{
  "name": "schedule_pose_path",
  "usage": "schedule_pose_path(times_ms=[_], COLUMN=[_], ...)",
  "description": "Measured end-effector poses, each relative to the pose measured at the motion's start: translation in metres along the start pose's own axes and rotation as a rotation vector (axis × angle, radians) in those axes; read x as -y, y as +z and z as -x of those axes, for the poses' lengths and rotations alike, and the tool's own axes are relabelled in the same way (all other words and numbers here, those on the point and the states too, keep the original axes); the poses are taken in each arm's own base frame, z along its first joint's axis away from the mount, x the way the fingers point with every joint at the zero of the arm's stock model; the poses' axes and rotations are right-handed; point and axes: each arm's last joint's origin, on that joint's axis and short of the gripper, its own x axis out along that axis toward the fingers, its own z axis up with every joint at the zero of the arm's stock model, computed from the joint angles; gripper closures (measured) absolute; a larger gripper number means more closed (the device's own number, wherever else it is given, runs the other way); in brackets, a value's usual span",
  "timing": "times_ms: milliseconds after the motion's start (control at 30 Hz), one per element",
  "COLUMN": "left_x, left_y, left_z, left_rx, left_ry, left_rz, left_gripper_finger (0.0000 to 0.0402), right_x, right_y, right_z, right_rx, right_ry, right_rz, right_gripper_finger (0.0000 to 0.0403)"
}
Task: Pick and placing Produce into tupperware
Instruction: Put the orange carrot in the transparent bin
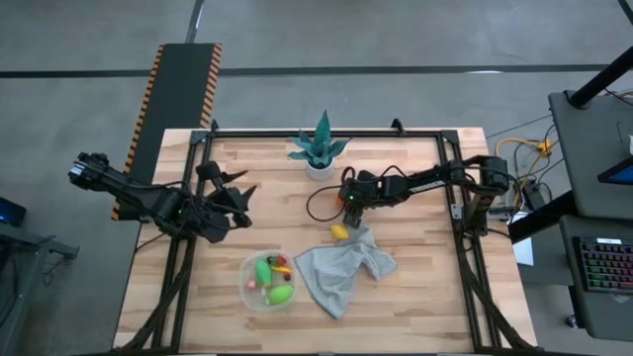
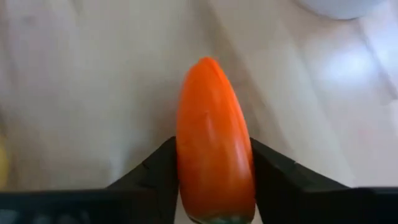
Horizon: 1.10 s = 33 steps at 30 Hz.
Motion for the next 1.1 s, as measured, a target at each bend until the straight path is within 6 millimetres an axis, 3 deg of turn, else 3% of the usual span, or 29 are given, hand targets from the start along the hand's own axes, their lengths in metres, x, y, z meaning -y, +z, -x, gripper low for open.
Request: schedule_pose_path(times_ms=[100, 400, 633, 1100], left_x=[-0.001, -0.002, -0.003, -0.005], left_y=[0.0, 0.0, 0.0, 0.0], left_z=[0.001, 0.001, 0.001, 0.002], left_rx=[0.002, 0.003, 0.005, 0.008], left_ry=[0.004, 0.003, 0.003, 0.011], left_rz=[-0.011, -0.011, -0.007, -0.002], left_gripper_finger=[0.0201, 0.0201, 0.0201, 0.0201], right_x=[0.001, 0.001, 0.001, -0.002], right_y=[0.0, 0.0, 0.0, 0.017], right_z=[0.0, 0.0, 0.004, 0.04], right_rx=[-0.001, -0.004, -0.002, 0.135], right_ry=[-0.008, -0.003, 0.012, 0.115], right_rz=[0.004, 0.014, 0.022, 0.01], right_gripper_finger=[0.0277, 0.0266, 0.0281, 0.0283])
